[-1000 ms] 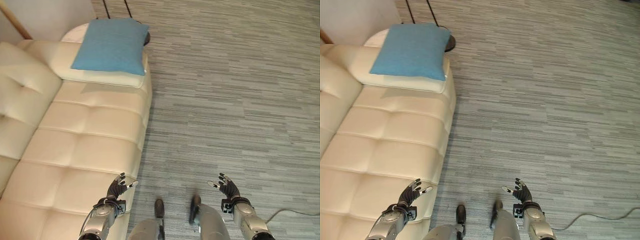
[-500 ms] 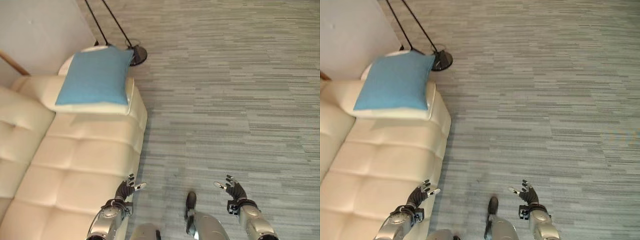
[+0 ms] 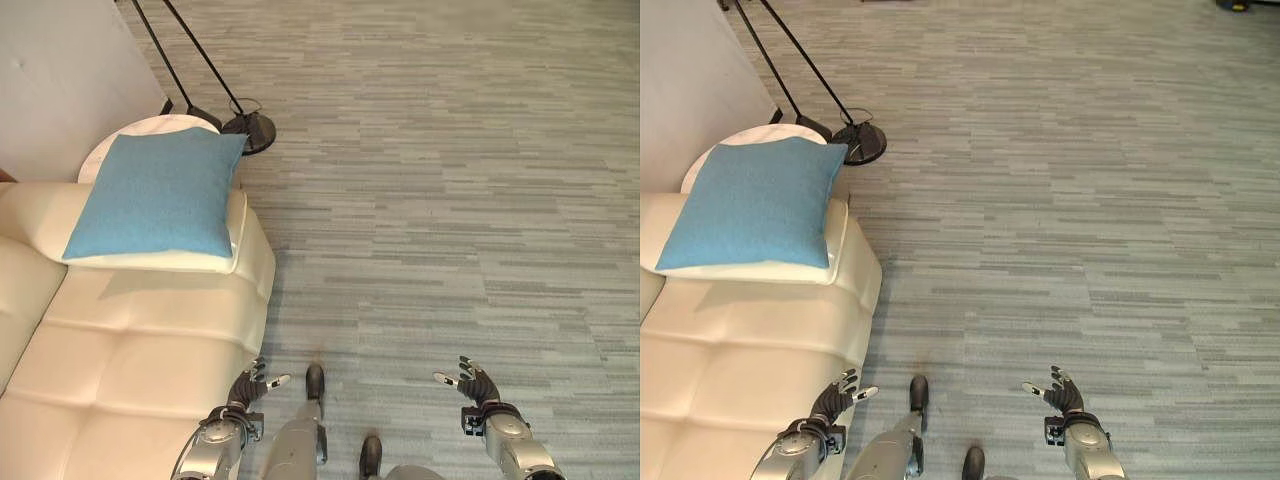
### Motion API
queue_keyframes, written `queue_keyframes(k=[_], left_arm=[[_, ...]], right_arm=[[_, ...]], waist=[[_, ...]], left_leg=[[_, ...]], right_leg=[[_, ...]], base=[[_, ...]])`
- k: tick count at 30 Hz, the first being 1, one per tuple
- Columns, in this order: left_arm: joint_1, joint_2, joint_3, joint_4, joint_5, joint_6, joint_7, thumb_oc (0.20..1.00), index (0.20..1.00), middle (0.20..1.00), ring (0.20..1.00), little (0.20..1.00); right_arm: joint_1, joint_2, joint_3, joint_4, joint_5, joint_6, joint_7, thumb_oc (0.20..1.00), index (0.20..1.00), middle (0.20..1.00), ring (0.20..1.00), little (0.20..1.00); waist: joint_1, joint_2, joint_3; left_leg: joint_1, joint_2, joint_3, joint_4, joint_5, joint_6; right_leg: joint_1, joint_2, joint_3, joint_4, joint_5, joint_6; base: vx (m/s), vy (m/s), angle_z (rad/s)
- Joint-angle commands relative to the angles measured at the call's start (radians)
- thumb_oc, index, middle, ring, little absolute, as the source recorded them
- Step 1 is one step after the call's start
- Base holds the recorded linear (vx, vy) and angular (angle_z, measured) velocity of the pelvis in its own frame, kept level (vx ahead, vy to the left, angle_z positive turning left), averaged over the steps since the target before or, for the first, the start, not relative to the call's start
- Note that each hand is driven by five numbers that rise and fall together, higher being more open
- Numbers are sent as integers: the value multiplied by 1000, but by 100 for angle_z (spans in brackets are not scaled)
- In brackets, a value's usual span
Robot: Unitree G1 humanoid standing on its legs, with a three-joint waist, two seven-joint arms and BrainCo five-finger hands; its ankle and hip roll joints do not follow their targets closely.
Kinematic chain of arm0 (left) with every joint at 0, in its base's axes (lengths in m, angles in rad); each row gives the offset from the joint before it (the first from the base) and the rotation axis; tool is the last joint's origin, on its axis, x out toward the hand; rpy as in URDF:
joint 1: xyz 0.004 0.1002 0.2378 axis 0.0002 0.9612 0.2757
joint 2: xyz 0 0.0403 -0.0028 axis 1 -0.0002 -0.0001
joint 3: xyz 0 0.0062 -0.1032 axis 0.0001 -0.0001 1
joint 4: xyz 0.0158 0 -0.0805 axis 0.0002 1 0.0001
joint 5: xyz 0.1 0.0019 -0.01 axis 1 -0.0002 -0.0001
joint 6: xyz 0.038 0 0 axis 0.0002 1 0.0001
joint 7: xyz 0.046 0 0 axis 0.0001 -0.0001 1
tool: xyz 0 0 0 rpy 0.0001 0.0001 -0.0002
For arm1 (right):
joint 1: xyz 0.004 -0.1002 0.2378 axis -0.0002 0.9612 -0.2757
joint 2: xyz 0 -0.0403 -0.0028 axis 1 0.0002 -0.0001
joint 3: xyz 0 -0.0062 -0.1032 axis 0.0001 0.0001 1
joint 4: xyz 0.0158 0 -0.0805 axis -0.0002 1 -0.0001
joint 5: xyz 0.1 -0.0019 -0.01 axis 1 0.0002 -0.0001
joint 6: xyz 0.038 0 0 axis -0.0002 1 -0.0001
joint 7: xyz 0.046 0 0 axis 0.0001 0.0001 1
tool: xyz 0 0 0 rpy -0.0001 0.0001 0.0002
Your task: Pick up all the scattered cushions and arrange them neatly on the sofa.
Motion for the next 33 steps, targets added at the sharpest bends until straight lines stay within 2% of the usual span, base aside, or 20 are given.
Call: queue_keyframes(k=[1,4,5,7,8,11,12,14,18,19,20,22,23,24,25,26,27,30,31,33], left_arm=[[-16,60,27,-48,10,-23,1,1000,1000,1000,1000,1000],[-9,69,36,-41,7,-22,4,1000,1000,1000,1000,1000],[-6,68,34,-40,10,-20,4,1000,1000,1000,1000,1000],[-5,67,35,-45,10,-20,5,1000,1000,1000,1000,1000],[-5,61,34,-51,2,-23,5,1000,1000,1000,1000,1000],[-6,58,31,-55,0,-26,2,1000,1000,1000,1000,1000],[-12,57,27,-58,1,-28,2,1000,1000,1000,1000,1000],[-28,51,30,-50,4,-34,5,1000,1000,1000,1000,1000],[-45,51,25,-43,13,-40,2,1000,1000,1000,1000,1000],[-39,47,25,-45,10,-42,4,1000,1000,1000,1000,1000],[-26,35,26,-47,-5,-42,2,1000,1000,1000,1000,1000],[-20,28,30,-43,-16,-41,4,1000,1000,1000,1000,1000],[-19,21,33,-39,-31,-38,5,1000,1000,1000,1000,1000],[-19,21,33,-39,-31,-38,5,1000,1000,1000,1000,1000],[-26,16,26,-39,-42,-37,8,1000,1000,1000,1000,1000],[-27,16,26,-39,-42,-37,8,1000,1000,1000,1000,1000],[-32,21,23,-41,-39,-37,11,1000,1000,1000,1000,1000],[-39,22,23,-38,-39,-34,12,1000,1000,1000,1000,1000],[-38,21,22,-34,-32,-32,11,1000,1000,1000,1000,1000],[-37,20,20,-32,-21,-31,10,1000,1000,1000,1000,1000]], right_arm=[[-2,27,7,-51,-8,-17,27,1000,1000,1000,1000,1000],[7,40,8,-49,-10,-14,30,1000,1000,1000,1000,1000],[11,46,5,-53,-9,-14,29,1000,1000,1000,1000,1000],[13,48,2,-56,-7,-14,29,1000,1000,1000,1000,1000],[8,48,-2,-56,1,-15,29,1000,1000,1000,1000,1000],[2,46,-5,-58,4,-18,28,1000,1000,1000,1000,1000],[1,45,-9,-61,11,-19,23,1000,1000,1000,1000,1000],[0,52,-15,-54,17,-21,18,1000,1000,1000,1000,1000],[4,50,-22,-46,13,-16,13,1000,1000,1000,1000,1000],[11,53,-21,-47,17,-18,15,1000,1000,1000,1000,1000],[18,51,-24,-46,26,-24,19,1000,1000,1000,1000,1000],[20,48,-28,-46,31,-26,22,1000,1000,1000,1000,1000],[13,43,-29,-51,43,-32,23,1000,1000,1000,1000,1000],[13,43,-29,-51,43,-31,23,1000,1000,1000,1000,1000],[6,28,-27,-65,58,-39,21,1000,1000,1000,1000,1000],[6,29,-27,-65,58,-38,21,1000,1000,1000,1000,1000],[5,16,-31,-90,63,-41,15,1000,1000,1000,1000,1000],[4,6,-40,-87,65,-37,5,1000,1000,1000,1000,1000],[9,-2,-49,-92,62,-36,0,1000,1000,1000,1000,1000],[6,-9,-49,-92,59,-39,-4,1000,1000,1000,1000,1000]], waist=[[33,-74,4],[21,-71,12],[15,-64,13],[11,-57,17],[-2,-44,26],[-15,-35,38],[-31,-39,46],[-49,-42,53],[-68,-46,42],[-73,-46,35],[-75,-44,11],[-77,-40,4],[-74,-36,0],[-75,-35,0],[-62,-40,17],[-64,-42,14],[-50,-54,28],[-38,-61,31],[-31,-63,22],[-25,-61,17]], left_leg=[[-5,-23,7,81,-157,-21],[55,-40,16,70,-198,11],[81,-41,14,58,-208,17],[100,-41,11,51,-214,20],[135,-45,5,37,-226,18],[173,-50,-6,24,-243,12],[208,-62,-21,11,-255,4],[245,-71,-39,-5,-271,-8],[288,-88,-76,-16,-303,-14],[309,-92,-81,-14,-319,-13],[335,-85,-95,14,-356,-17],[337,-77,-93,48,-375,-30],[299,-64,-84,209,-343,-65],[295,-63,-85,215,-346,-65],[196,-62,-101,429,-284,-81],[192,-66,-102,427,-281,-80],[113,-68,-99,554,-244,-84],[54,-44,-59,546,-265,-68],[47,-18,-13,429,-307,-51],[41,-12,0,349,-296,-51]], right_leg=[[-91,-183,26,286,-7,146],[-168,-218,17,455,84,164],[-202,-221,13,484,104,153],[-230,-220,7,494,101,144],[-271,-215,-12,435,77,127],[-302,-205,-37,341,68,118],[-335,-192,-41,198,101,127],[-364,-182,-36,74,151,147],[-365,-165,4,-12,184,160],[-356,-159,23,0,196,150],[-332,-152,32,19,192,136],[-315,-149,25,29,181,130],[-276,-144,15,38,154,104],[-277,-143,14,38,154,104],[-231,-132,15,35,129,71],[-235,-135,14,34,130,71],[-201,-138,8,30,101,51],[-164,-145,-6,23,72,47],[-135,-154,-25,11,51,55],[-112,-154,-34,-1,41,60]], base=[[312,236,-16],[216,154,-7],[248,130,-3],[207,69,14],[189,27,24],[318,-27,14],[297,-102,27],[374,-133,21],[239,-88,51],[515,-189,42],[416,-148,48],[363,-167,43],[318,-176,24],[345,-228,36],[147,-109,34],[271,-193,48],[115,-84,25],[280,-60,19],[340,43,30],[339,75,38]])
